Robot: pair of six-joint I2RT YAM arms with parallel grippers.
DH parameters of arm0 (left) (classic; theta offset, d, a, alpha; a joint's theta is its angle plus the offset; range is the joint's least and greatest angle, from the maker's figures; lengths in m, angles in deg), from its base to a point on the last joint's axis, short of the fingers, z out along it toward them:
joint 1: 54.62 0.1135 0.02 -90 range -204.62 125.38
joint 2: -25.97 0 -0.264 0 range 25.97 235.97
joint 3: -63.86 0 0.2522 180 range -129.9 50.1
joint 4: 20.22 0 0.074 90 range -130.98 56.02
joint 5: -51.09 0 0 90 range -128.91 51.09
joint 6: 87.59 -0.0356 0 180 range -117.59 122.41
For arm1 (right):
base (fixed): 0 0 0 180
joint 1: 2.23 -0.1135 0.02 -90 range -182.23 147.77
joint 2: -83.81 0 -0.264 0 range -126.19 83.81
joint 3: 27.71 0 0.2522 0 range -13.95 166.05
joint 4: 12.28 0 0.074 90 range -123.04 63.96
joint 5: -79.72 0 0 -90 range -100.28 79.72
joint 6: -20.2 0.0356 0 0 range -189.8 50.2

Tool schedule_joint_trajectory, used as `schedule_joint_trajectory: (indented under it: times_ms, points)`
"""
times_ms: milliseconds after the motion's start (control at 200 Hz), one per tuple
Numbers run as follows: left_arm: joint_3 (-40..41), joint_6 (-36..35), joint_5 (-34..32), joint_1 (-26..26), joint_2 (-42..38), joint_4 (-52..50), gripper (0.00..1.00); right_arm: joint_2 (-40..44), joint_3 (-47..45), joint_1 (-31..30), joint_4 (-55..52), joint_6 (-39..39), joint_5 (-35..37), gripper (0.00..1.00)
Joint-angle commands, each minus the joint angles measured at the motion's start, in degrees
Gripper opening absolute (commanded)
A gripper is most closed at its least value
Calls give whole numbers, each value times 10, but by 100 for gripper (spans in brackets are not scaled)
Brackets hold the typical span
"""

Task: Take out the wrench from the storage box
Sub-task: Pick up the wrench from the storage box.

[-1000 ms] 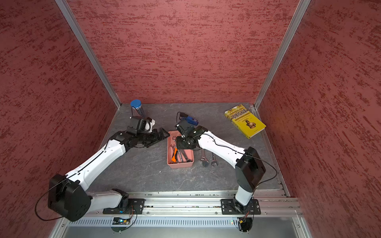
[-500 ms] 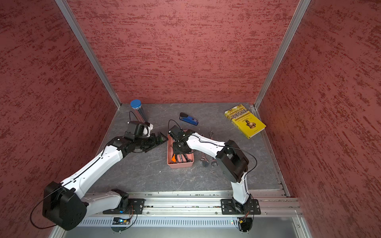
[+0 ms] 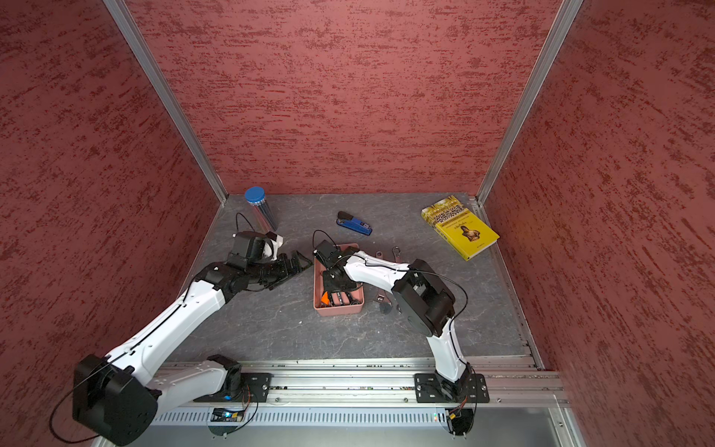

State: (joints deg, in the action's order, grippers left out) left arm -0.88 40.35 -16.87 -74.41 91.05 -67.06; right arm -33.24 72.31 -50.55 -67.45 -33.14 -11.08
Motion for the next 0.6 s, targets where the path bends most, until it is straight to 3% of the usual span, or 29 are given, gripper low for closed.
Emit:
schedule_joint_trajectory:
  times_ms: [0, 346, 596]
  points:
    - [9, -1, 4, 6, -12, -3, 100, -28, 8, -2, 9, 7, 15, 27]
    - [23, -2, 5, 8, -12, 2, 100, -54, 19, -2, -2, -1, 36, 25]
    - [23, -5, 5, 11, -8, 2, 100, -25, 38, -3, -7, -4, 53, 10]
